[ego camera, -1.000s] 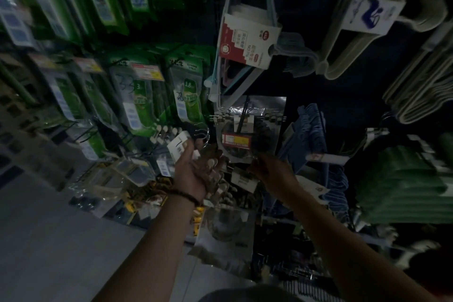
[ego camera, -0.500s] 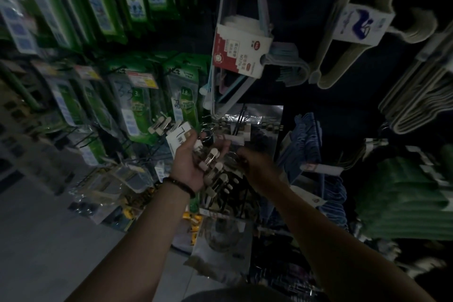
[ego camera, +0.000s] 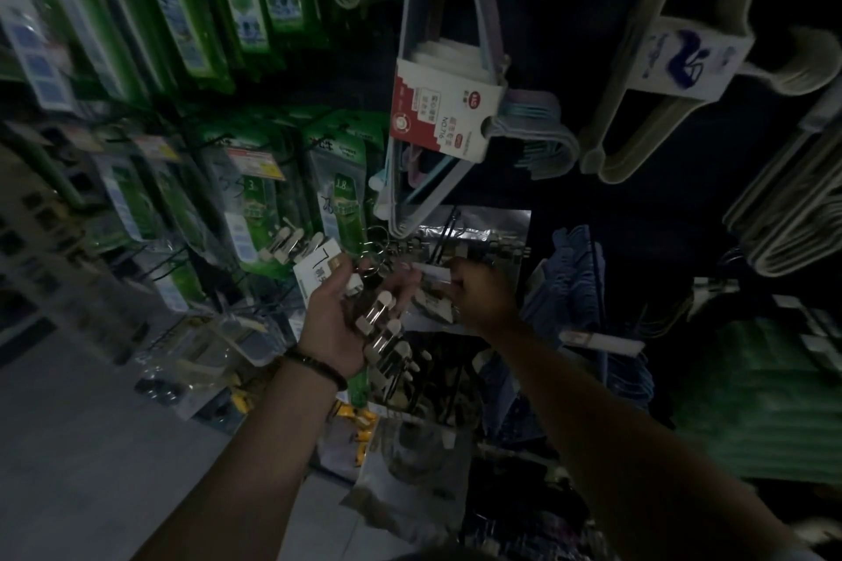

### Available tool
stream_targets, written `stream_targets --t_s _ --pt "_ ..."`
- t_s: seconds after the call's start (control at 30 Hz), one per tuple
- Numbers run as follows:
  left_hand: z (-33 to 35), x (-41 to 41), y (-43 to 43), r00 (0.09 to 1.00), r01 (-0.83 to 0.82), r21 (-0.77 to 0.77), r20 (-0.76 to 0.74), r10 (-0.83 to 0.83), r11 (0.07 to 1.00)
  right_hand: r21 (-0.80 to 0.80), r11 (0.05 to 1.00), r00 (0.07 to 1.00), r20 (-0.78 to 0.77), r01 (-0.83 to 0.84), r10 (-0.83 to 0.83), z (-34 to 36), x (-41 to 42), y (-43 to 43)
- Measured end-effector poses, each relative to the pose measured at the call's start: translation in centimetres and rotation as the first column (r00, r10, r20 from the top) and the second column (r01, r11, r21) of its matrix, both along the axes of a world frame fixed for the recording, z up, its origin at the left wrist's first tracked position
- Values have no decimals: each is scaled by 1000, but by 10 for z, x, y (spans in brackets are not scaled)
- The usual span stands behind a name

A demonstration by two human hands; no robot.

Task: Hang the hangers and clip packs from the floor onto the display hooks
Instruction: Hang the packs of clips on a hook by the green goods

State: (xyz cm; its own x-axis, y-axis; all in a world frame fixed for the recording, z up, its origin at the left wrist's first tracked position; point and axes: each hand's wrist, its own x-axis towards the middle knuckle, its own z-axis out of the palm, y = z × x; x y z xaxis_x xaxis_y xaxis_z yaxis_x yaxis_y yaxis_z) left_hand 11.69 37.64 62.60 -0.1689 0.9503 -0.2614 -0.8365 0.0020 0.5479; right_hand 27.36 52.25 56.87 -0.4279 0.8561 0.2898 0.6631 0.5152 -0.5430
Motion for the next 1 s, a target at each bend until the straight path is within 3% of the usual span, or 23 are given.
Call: stream_targets --t_s 0.07,0.23,0.37,0.67,0.8,0.9,1.0 --pt "-2 2 0 1000 9 10 -1 -9 1000 1 1000 998 54 16 -16 0 -2 6" --pt "-7 5 -1 1000 6 6 18 -6 1000 -81 997 997 -71 -12 6 2 0 17" --pt "-10 9 0 1000 -5 -17 24 6 1000 -117 992 996 -73 39 -48 4 -7 46" --pt "-31 7 6 993 -45 -75 107 53 996 -64 974 975 48 219 -216 1 -18 102" --pt "-32 7 7 996 -61 -89 62 66 994 36 946 931 168 322 -324 -6 -32 111" --pt "-37 4 6 997 -66 -125 29 71 990 66 937 933 96 343 -348 -8 -35 103" --pt "-49 -4 -1 992 -120 -116 -58 114 986 -9 938 925 -165 346 -342 -1 -20 76"
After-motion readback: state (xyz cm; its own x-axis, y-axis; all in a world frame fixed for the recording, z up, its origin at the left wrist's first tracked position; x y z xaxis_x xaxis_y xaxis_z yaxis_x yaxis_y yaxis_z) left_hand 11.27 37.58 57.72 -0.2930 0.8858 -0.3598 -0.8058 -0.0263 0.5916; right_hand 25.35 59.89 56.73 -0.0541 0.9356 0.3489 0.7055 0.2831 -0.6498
